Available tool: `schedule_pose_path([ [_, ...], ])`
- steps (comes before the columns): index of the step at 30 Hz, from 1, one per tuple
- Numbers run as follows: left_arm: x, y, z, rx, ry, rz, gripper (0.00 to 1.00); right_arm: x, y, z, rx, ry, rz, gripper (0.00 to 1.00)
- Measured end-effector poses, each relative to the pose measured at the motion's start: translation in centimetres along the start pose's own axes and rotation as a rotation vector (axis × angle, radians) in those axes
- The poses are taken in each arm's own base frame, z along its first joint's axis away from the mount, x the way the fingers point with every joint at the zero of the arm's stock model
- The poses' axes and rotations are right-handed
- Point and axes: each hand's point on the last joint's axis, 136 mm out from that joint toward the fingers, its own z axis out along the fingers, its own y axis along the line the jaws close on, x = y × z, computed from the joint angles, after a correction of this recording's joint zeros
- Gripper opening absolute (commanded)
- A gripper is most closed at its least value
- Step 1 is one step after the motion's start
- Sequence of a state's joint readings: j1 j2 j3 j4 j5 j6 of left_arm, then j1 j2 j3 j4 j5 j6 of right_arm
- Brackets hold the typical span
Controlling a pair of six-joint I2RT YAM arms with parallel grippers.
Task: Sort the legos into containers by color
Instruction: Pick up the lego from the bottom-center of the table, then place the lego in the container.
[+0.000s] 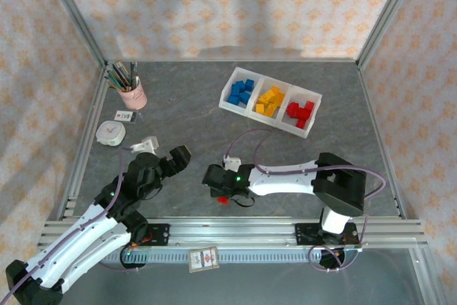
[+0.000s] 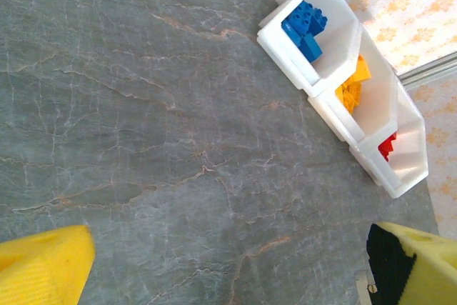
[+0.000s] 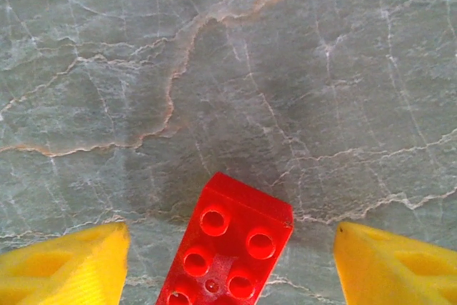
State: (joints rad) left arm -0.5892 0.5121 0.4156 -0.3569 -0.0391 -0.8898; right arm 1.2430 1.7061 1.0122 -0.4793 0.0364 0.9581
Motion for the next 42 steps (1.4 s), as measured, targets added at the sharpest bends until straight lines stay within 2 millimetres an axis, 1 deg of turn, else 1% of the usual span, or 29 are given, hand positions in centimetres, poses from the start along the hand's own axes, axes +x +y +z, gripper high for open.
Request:
schedule_pose_path([
  [3, 0.0, 0.1, 0.0, 0.002, -0.002, -0.002, 0.99, 0.4, 0.0, 0.4, 0.009, 0.01, -0.004, 0.67],
  [7, 0.2, 0.3, 0.0, -0.003, 0.001, -0.003, 0.99, 0.9, 0.2, 1.1, 0.039, 0.02, -0.029, 0.58],
  [11, 0.3, 0.5, -0.1, -0.007, 0.004, -0.002, 0.99, 0.9, 0.2, 1.2, 0.065, 0.026, -0.05, 0.48],
  [14, 0.4, 0.7, -0.2, -0.005, 0.003, -0.003, 0.99, 0.9, -0.2, 1.3, 0.099, 0.029, -0.067, 0.39],
  [15, 0.4, 0.7, -0.2, -0.006, 0.003, -0.002, 0.99, 0.9, -0.3, 1.3, 0.107, 0.029, -0.072, 0.37],
  [22, 0.4, 0.8, -0.2, -0.01, 0.002, -0.001, 0.99, 0.7, -0.5, 1.2, 0.116, 0.025, -0.089, 0.29],
  [24, 0.4, 0.8, -0.1, -0.011, 0.003, -0.001, 0.99, 0.7, -0.5, 1.2, 0.115, 0.022, -0.093, 0.29],
  [26, 0.5, 0.9, 0.0, -0.017, 0.008, 0.001, 0.99, 0.5, -0.2, 1.2, 0.102, 0.012, -0.09, 0.29],
  [28, 0.7, 1.0, 0.2, -0.029, 0.016, 0.006, 0.99, -0.2, 0.3, 0.9, 0.078, -0.009, -0.084, 0.28],
  [30, 0.8, 1.1, 0.4, -0.041, 0.025, 0.013, 0.99, -1.3, 0.6, 0.1, 0.051, -0.037, -0.068, 0.28],
  [32, 0.8, 1.0, 0.6, -0.05, 0.034, 0.024, 0.99, -2.9, 0.6, -1.0, 0.021, -0.074, -0.043, 0.28],
  [35, 0.4, 0.2, 0.8, -0.046, 0.039, 0.044, 0.99, -6.2, -0.4, -2.8, 0.001, -0.144, 0.006, 0.29],
  [38, -0.1, -1.0, 1.2, -0.023, 0.035, 0.06, 0.99, -10.1, -2.2, -4.4, 0.015, -0.235, 0.053, 0.29],
  [41, -0.4, -2.2, 1.8, -0.005, 0.045, 0.081, 0.99, -13.7, -4.8, -5.8, 0.047, -0.314, 0.098, 0.29],
  [42, -0.5, -2.6, 2.1, 0.001, 0.049, 0.088, 0.99, -15.2, -5.9, -6.2, 0.062, -0.342, 0.118, 0.3],
])
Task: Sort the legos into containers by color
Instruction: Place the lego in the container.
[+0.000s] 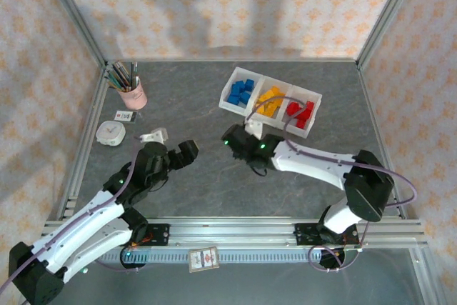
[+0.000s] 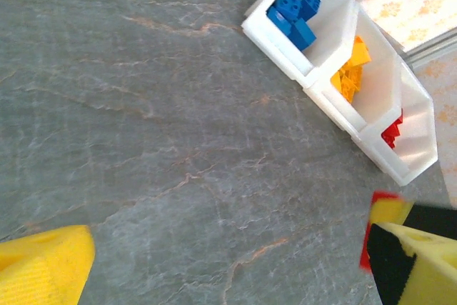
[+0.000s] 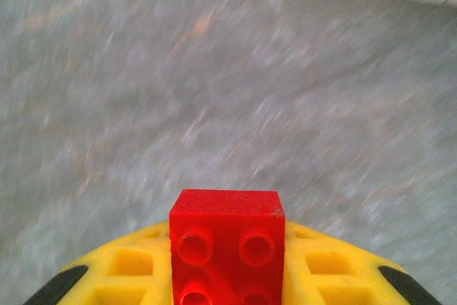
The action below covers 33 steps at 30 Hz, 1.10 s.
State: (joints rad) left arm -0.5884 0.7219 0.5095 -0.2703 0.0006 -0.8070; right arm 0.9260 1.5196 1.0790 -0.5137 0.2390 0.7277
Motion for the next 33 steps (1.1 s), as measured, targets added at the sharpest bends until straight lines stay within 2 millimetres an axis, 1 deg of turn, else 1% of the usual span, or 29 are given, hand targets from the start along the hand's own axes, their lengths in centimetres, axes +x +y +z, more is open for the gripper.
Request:
schedule_pose_path([
  [2, -0.3, -0.9, 0.5, 0.014, 0.008, 0.015, 0.99, -3.0, -2.1, 0.3, 0.037, -0.058, 0.038, 0.31],
  [4, -0.6, -1.8, 1.1, 0.03, 0.011, 0.027, 0.99, -6.1, -4.6, 0.7, 0.084, -0.115, 0.082, 0.31],
  [6, -0.8, -2.5, 1.8, 0.045, 0.018, 0.034, 0.99, -8.5, -7.2, 1.3, 0.131, -0.153, 0.121, 0.31],
  [10, -1.0, -3.9, 3.0, 0.076, 0.026, 0.044, 0.99, -12.3, -12.7, 2.2, 0.232, -0.207, 0.185, 0.32],
  [13, -1.2, -4.4, 3.6, 0.087, 0.025, 0.05, 0.99, -14.5, -15.4, 3.3, 0.284, -0.225, 0.208, 0.32],
  [16, -1.4, -4.6, 4.2, 0.09, 0.022, 0.05, 0.99, -16.5, -17.0, 4.8, 0.317, -0.235, 0.219, 0.33],
  [17, -1.5, -4.6, 4.3, 0.09, 0.022, 0.052, 0.99, -17.1, -17.3, 5.3, 0.323, -0.238, 0.22, 0.34],
  [18, -1.5, -4.7, 4.5, 0.089, 0.022, 0.055, 0.99, -17.6, -17.7, 5.9, 0.329, -0.238, 0.221, 0.38],
  [19, -1.7, -4.7, 4.6, 0.088, 0.02, 0.056, 0.99, -18.1, -18.1, 6.5, 0.337, -0.236, 0.216, 0.43],
  [21, -1.9, -4.8, 4.6, 0.094, 0.013, 0.056, 0.99, -18.7, -18.5, 7.4, 0.346, -0.231, 0.211, 0.49],
  [23, -2.2, -4.8, 4.6, 0.095, 0.005, 0.052, 0.99, -18.9, -18.6, 7.9, 0.348, -0.228, 0.203, 0.55],
  [24, -2.3, -4.7, 4.6, 0.092, 0.001, 0.05, 0.99, -19.0, -18.6, 7.9, 0.348, -0.228, 0.197, 0.6],
  [26, -2.7, -4.4, 4.6, 0.086, -0.007, 0.045, 0.99, -19.2, -18.5, 7.7, 0.346, -0.234, 0.188, 0.64],
  [27, -2.9, -4.2, 4.6, 0.081, -0.014, 0.044, 0.99, -19.4, -18.5, 7.5, 0.343, -0.239, 0.182, 0.67],
  [28, -3.2, -4.0, 4.6, 0.075, -0.023, 0.042, 0.99, -19.6, -18.4, 7.2, 0.34, -0.248, 0.179, 0.75],
  [29, -3.6, -3.8, 4.6, 0.067, -0.035, 0.044, 0.99, -19.8, -18.4, 6.8, 0.335, -0.261, 0.181, 0.85],
  [30, -4.1, -3.3, 4.5, 0.051, -0.056, 0.045, 0.99, -20.0, -18.4, 6.1, 0.33, -0.281, 0.184, 0.97],
  [31, -4.9, -2.8, 4.4, 0.03, -0.082, 0.047, 0.99, -20.1, -18.6, 5.3, 0.323, -0.304, 0.186, 1.0],
  [32, -5.6, -2.2, 4.3, 0.007, -0.11, 0.049, 0.99, -20.0, -19.0, 4.4, 0.321, -0.327, 0.188, 1.0],
  [33, -6.7, -1.3, 4.0, -0.031, -0.155, 0.048, 0.99, -19.8, -19.6, 3.3, 0.323, -0.359, 0.199, 1.0],
])
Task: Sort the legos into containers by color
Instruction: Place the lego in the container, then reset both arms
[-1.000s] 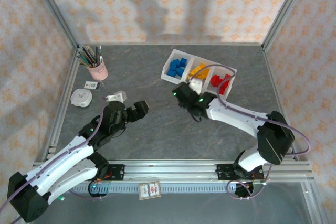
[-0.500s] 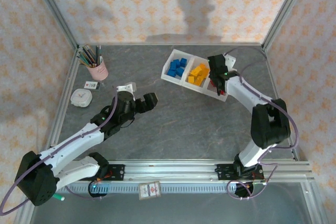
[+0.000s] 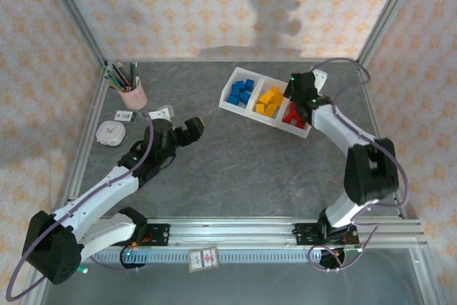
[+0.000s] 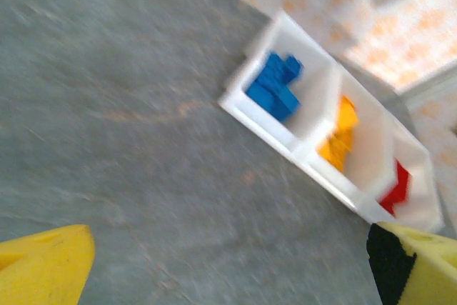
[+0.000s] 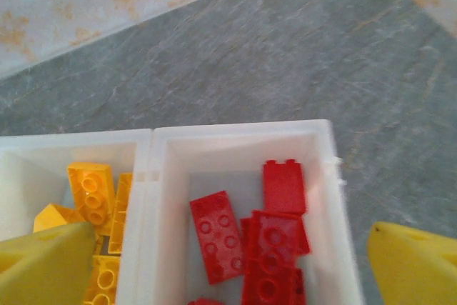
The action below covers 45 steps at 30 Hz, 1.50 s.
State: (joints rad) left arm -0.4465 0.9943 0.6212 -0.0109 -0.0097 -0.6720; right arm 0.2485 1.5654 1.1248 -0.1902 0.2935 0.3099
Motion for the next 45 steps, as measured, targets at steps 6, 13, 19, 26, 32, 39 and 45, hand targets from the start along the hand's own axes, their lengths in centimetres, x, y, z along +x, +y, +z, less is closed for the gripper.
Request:
schedule_pose_path([
  [6, -5.9, 7.9, -1.3, -0.306, -0.294, 0.065, 0.99, 2.3, -7.9, -1.8, 0.113, -0.157, 0.054, 1.0],
  [13, -5.1, 17.4, -2.4, -0.591, -0.416, 0.217, 1.0, 9.8, -12.9, 0.3, 0.185, -0.154, -0.041, 1.0],
  [19, -3.3, 20.2, -2.0, -0.608, -0.452, 0.315, 0.99, 7.8, -10.9, 1.5, 0.059, -0.255, -0.043, 1.0],
  [26, -4.2, 18.2, 0.5, -0.449, -0.491, 0.394, 1.0, 7.4, -9.6, 0.7, -0.139, -0.354, -0.049, 1.0],
  [32, -4.0, 17.6, 3.2, -0.378, -0.447, 0.436, 1.0, 8.3, -9.1, 0.3, -0.198, -0.361, -0.066, 1.0],
  [39, -5.6, 17.6, 2.9, -0.377, -0.497, 0.417, 1.0, 7.9, -8.5, 0.1, -0.229, -0.375, -0.074, 1.0],
  [45, -5.6, 17.5, 2.9, -0.376, -0.496, 0.417, 1.0, 7.8, -8.3, 0.1, -0.238, -0.377, -0.074, 1.0],
])
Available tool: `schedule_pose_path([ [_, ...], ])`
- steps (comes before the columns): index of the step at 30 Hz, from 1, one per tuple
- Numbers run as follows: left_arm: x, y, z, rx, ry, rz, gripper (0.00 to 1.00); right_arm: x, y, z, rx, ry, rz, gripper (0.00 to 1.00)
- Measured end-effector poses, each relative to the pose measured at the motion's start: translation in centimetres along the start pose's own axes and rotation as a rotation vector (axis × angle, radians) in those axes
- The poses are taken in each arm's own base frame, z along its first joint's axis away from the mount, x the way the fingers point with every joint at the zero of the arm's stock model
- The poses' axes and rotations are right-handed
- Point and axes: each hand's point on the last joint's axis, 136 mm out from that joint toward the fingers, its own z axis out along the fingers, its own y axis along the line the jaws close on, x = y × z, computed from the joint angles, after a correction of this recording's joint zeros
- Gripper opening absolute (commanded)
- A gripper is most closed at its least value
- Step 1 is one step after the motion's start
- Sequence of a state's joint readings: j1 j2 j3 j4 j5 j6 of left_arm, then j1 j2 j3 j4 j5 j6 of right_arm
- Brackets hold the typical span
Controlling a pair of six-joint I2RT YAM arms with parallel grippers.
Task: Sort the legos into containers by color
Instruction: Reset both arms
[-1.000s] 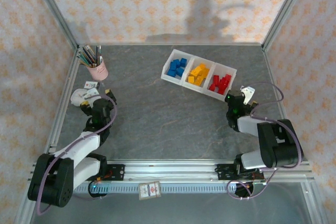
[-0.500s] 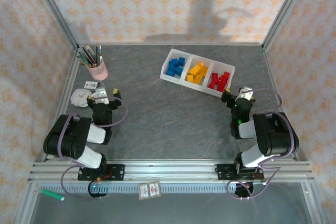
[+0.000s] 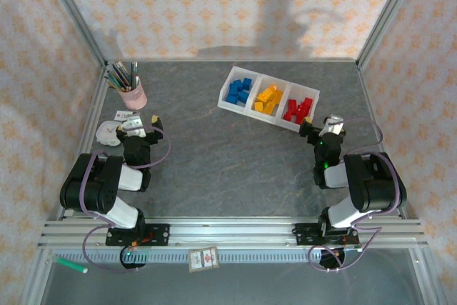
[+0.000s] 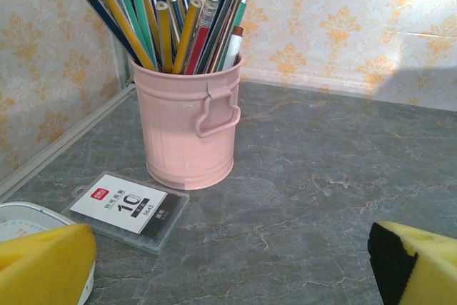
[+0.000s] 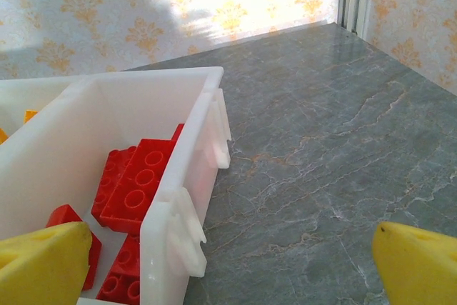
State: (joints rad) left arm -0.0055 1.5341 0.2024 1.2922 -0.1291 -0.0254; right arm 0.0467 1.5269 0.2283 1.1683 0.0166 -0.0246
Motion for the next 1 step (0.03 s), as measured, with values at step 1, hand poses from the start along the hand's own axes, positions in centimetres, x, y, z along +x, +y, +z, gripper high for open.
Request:
schedule_pose_path([
  [1, 0.01, -0.07, 0.0, 0.004, 0.0, 0.0, 1.0, 0.0, 0.04, 0.0, -0.002, 0.0, 0.0, 1.0],
])
